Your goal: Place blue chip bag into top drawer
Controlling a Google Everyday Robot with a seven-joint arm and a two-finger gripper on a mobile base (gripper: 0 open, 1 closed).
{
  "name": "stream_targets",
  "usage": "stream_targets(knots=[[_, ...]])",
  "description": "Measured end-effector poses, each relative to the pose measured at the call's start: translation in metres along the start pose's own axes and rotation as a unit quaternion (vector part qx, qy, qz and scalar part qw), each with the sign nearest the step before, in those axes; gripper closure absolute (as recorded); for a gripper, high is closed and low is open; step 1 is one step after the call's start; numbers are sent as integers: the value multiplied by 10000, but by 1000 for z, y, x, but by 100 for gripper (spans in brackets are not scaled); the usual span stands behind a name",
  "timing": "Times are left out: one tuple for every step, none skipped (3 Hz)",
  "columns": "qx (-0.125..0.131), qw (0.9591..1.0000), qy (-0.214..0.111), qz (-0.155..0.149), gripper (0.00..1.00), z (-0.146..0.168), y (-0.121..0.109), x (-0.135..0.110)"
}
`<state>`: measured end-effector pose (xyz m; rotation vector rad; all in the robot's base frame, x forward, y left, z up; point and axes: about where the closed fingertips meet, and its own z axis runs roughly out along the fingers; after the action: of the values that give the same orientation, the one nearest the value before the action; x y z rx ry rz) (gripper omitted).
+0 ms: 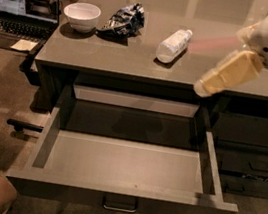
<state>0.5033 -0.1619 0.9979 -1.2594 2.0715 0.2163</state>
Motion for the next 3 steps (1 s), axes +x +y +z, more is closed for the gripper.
stream_targets(knots=[[382,9971,-528,405,0,19,-7,-45],[611,9937,-754,568,0,15,-19,-57],[611,9937,-754,568,0,15,-19,-57]])
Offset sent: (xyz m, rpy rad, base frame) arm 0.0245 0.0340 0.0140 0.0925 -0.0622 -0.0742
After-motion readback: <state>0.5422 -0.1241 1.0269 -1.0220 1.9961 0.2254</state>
